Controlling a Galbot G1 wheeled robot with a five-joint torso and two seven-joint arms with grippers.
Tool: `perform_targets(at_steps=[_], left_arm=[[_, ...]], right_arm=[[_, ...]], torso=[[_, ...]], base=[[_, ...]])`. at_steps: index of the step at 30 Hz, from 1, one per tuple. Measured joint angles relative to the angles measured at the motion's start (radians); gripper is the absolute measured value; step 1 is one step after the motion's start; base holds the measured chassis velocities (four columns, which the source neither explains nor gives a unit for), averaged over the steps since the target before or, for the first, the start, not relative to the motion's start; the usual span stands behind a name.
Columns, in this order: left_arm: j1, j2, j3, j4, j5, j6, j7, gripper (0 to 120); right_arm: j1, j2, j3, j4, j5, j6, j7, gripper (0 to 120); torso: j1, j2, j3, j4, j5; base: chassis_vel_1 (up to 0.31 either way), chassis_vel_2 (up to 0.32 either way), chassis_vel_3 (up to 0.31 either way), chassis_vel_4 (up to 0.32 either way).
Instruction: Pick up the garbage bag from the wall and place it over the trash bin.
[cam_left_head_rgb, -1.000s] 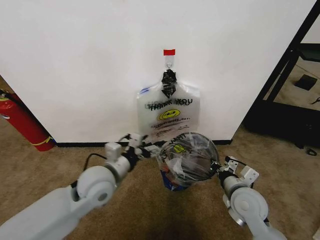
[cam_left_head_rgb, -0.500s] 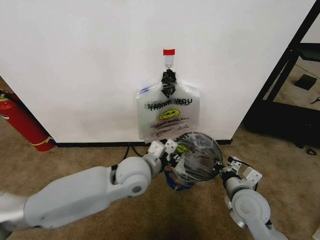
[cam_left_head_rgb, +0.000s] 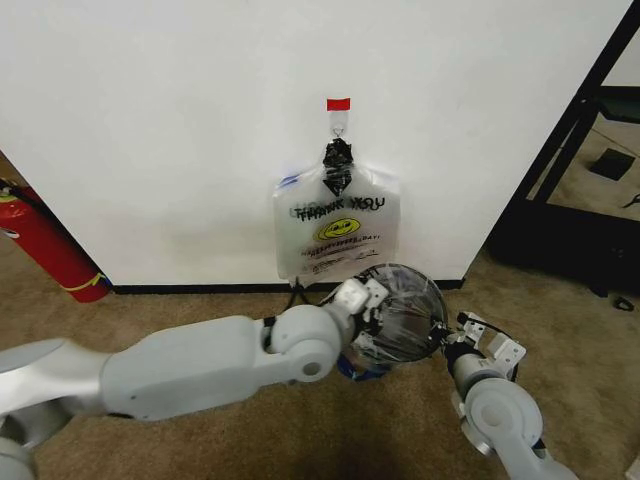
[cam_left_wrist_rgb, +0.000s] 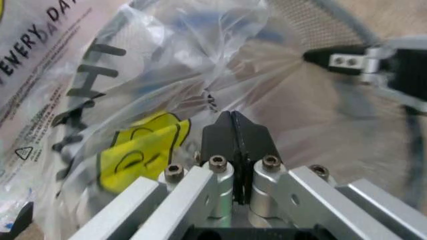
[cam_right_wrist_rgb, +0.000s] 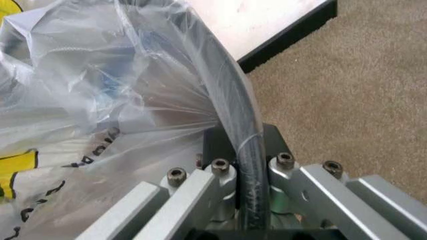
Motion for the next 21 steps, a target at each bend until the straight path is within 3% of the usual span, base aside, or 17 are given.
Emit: perform_targets(at_steps=[9,21], left_arm=[[-0.005,-0.091,0.043,0.153,-0.020,0.040,-0.073,0],[-0.019,-0.136,0.098,0.231,-0.064,0.056,-0.095,0]], right_arm=[[-0.002,0.000,-0.008,0.004,-0.030,0.010,-0.012,0],[0.000,-0.002,-0.027,0.004,-0.073,0.019,-0.033,0]], torso=[[0.000,0.000,0.000,0.0002,-0.0004],[0.000,0.000,0.000,0.0003,-0.0004]], base=[[0.000,0.000,0.000,0.000],[0.000,0.000,0.000,0.000]])
